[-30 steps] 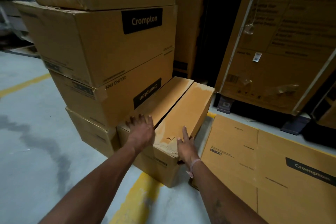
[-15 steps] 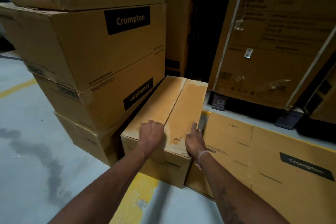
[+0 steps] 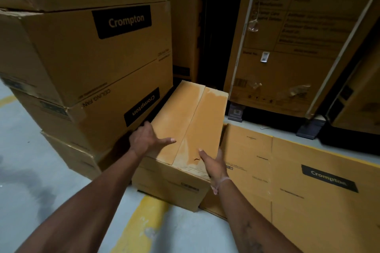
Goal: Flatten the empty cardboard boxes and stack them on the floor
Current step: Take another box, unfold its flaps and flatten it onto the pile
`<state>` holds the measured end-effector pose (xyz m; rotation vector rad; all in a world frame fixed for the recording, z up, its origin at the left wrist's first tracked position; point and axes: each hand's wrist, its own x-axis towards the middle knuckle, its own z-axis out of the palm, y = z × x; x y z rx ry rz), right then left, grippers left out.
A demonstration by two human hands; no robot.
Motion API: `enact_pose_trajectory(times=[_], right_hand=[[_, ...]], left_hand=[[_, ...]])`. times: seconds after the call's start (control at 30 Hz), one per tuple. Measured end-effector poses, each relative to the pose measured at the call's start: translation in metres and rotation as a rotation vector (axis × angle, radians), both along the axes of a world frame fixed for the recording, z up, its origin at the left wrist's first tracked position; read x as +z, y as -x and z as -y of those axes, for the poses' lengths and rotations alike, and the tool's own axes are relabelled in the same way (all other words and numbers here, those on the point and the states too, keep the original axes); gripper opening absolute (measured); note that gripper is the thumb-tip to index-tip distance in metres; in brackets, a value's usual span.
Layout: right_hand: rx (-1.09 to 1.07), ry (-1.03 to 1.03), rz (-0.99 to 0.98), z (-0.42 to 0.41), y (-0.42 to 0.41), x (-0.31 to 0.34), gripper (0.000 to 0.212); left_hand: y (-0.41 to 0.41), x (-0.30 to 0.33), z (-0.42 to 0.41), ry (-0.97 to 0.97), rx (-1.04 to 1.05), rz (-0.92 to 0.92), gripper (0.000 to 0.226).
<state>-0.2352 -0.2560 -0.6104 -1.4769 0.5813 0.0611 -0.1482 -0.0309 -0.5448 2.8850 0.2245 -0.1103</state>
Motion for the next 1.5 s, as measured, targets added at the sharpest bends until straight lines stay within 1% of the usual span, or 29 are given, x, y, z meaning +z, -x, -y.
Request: enact_pose_trajectory(times=[0.1, 0.23, 0.3, 0.37, 0.47, 0.5, 0.57, 0.6, 0.63, 0.67, 0.7, 0.83, 0.9, 0.93, 1.0, 1.1, 1.17, 1.27, 1.33, 1.4, 1.5], right_hand=[[-0.034, -0.104, 0.028, 0.018, 0.022, 0.005, 0.107], [-0.047, -0.136, 0.054, 0.040, 0.059, 0.025, 0.109], [-0.056, -0.158, 0.084, 0.051, 0.079, 0.039, 0.108], [-0.075, -0.172, 0.139, 0.066, 0.097, 0.051, 0.108], [-0.108, -0.108, 0.210, 0.090, 0.122, 0.074, 0.105], [-0.111, -0.082, 0.232, 0.099, 0.131, 0.084, 0.096], [-0.109, -0.028, 0.295, 0.118, 0.147, 0.100, 0.064], [-0.118, 0.016, 0.329, 0.128, 0.155, 0.105, 0.053], [-0.135, 0.058, 0.362, 0.137, 0.164, 0.112, 0.047], [-0.151, 0.111, 0.392, 0.146, 0.172, 0.117, 0.048], [-0.169, 0.174, 0.410, 0.155, 0.180, 0.119, 0.052], [-0.254, 0.426, 0.406, 0.182, 0.210, 0.117, 0.084], [-0.264, 0.468, 0.353, 0.194, 0.221, 0.102, 0.092], [-0.253, 0.466, 0.299, 0.199, 0.226, 0.092, 0.096], [-0.203, 0.464, 0.169, 0.207, 0.237, 0.066, 0.102], [-0.141, 0.485, 0.011, 0.212, 0.248, 0.026, 0.107], [-0.161, 0.463, -0.026, 0.214, 0.248, 0.015, 0.099], [-0.202, 0.410, -0.024, 0.220, 0.242, 0.019, 0.083], [-0.211, 0.399, -0.037, 0.225, 0.238, 0.025, 0.074], [-0.193, 0.434, -0.070, 0.230, 0.233, 0.026, 0.073], [-0.119, 0.530, -0.159, 0.227, 0.230, 0.026, 0.080]], left_hand=[[0.020, 0.031, 0.028, -0.127, -0.083, 0.119, 0.127], [0.046, 0.080, 0.067, -0.314, -0.176, 0.159, 0.122], [0.062, 0.099, 0.083, -0.340, -0.200, 0.190, 0.124], [0.079, 0.112, 0.095, -0.312, -0.211, 0.219, 0.125], [0.104, 0.124, 0.111, -0.224, -0.220, 0.290, 0.125], [0.112, 0.125, 0.116, -0.191, -0.221, 0.324, 0.124], [0.129, 0.124, 0.128, -0.136, -0.234, 0.380, 0.122], [0.136, 0.121, 0.135, -0.100, -0.242, 0.398, 0.121], [0.141, 0.116, 0.142, -0.041, -0.243, 0.411, 0.123], [0.145, 0.111, 0.149, 0.036, -0.243, 0.418, 0.127], [0.149, 0.105, 0.157, 0.119, -0.244, 0.419, 0.129], [0.164, 0.071, 0.189, 0.471, -0.260, 0.363, 0.120], [0.172, 0.051, 0.204, 0.578, -0.284, 0.282, 0.118], [0.175, 0.039, 0.210, 0.592, -0.297, 0.224, 0.118], [0.180, 0.014, 0.219, 0.544, -0.306, 0.144, 0.117], [0.181, -0.004, 0.229, 0.450, -0.336, 0.114, 0.114], [0.175, -0.001, 0.233, 0.409, -0.374, 0.095, 0.117], [0.163, 0.015, 0.237, 0.348, -0.491, 0.039, 0.137], [0.157, 0.026, 0.236, 0.286, -0.526, -0.023, 0.147], [0.151, 0.031, 0.233, 0.264, -0.494, -0.096, 0.144], [0.152, 0.022, 0.216, 0.275, -0.409, -0.153, 0.129]])
